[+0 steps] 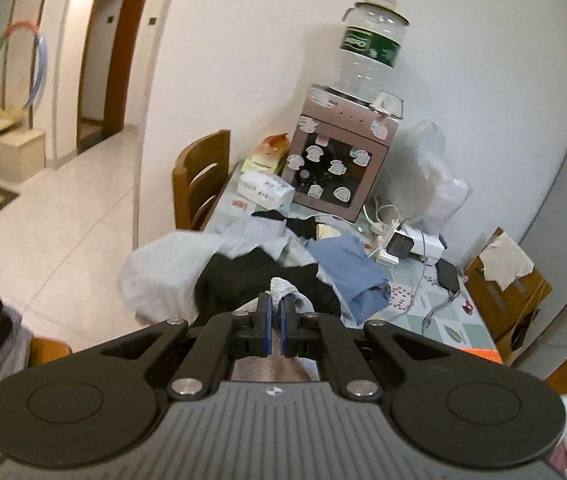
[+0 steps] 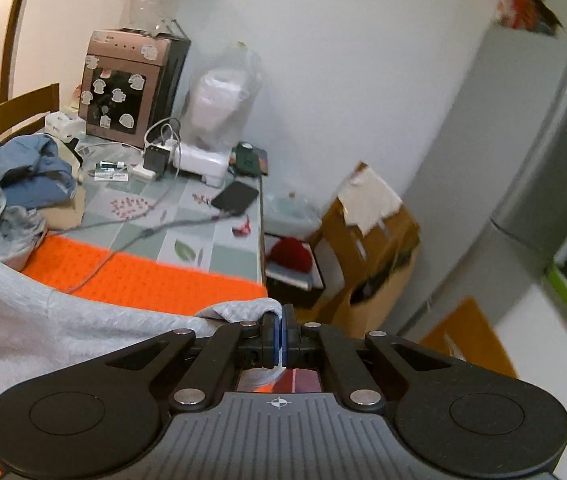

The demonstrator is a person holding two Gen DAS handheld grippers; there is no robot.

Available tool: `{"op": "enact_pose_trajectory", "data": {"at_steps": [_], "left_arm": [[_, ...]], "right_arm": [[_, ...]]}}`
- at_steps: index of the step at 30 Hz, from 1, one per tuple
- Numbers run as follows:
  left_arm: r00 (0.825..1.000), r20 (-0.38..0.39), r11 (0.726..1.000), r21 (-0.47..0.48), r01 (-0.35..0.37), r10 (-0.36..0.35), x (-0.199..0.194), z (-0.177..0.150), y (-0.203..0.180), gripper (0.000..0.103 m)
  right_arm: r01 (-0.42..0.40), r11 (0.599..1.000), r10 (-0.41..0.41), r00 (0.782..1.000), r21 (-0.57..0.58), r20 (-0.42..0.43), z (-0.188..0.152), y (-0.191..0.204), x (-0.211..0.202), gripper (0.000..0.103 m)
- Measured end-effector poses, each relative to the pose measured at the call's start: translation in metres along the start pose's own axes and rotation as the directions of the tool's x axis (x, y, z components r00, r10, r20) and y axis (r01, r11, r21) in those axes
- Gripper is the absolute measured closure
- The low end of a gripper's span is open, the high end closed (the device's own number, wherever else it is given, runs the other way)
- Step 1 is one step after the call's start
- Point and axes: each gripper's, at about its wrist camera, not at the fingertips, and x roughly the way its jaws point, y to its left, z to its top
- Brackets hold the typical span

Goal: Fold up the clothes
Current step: 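Spread the grey garment flat over the orange cloth and open both grippers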

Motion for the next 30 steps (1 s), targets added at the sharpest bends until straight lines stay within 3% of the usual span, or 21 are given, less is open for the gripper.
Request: {"op": "enact_pose_trajectory", "data": {"at_steps": [5,9,11,12,13,15,18,23,30], "left_arm": [[0.997,-0.060,0.998,0.055,-0.044,0.048,0.052,-0.003,-0.018,0.098],[0.987,-0.127,0.994,0.076,-0.085,0.094,0.092,-0.009,-0.019,0.095],[0.981,-0.157,0.991,0.082,-0.102,0.114,0.106,-0.011,-0.016,0.088],[0.978,-0.167,0.990,0.087,-0.112,0.125,0.111,-0.011,-0.014,0.072],[0.975,-0.177,0.988,0.092,-0.121,0.136,0.115,-0.011,-0.012,0.065],[0.975,-0.184,0.989,0.093,-0.112,0.128,0.113,-0.009,-0.007,0.057],[0.979,-0.167,0.989,0.109,-0.095,0.113,0.100,-0.007,0.001,0.039],[0.983,-0.180,0.991,0.134,-0.022,0.047,0.070,-0.020,0.025,0.038],[0.965,-0.263,0.980,0.192,0.041,0.011,0.041,-0.074,0.063,0.038]], "right_arm": [[-0.081,0.996,0.079,0.995,-0.027,-0.061,0.026,0.007,0.071,0.099],[-0.150,0.988,0.146,0.979,-0.023,-0.141,0.022,0.023,0.126,0.099],[-0.169,0.985,0.162,0.970,-0.023,-0.182,0.016,0.034,0.143,0.089],[-0.175,0.984,0.166,0.965,-0.026,-0.201,0.013,0.040,0.150,0.070],[-0.181,0.983,0.170,0.961,-0.031,-0.216,0.010,0.045,0.155,0.049],[-0.198,0.979,0.183,0.961,-0.053,-0.206,0.007,0.053,0.150,0.041],[-0.229,0.972,0.217,0.956,-0.043,-0.197,0.003,0.064,0.133,0.041],[-0.270,0.963,0.268,0.948,0.016,-0.169,-0.005,0.078,0.090,0.040],[-0.306,0.944,0.323,0.932,0.123,-0.167,-0.043,0.115,0.021,0.040]]}}
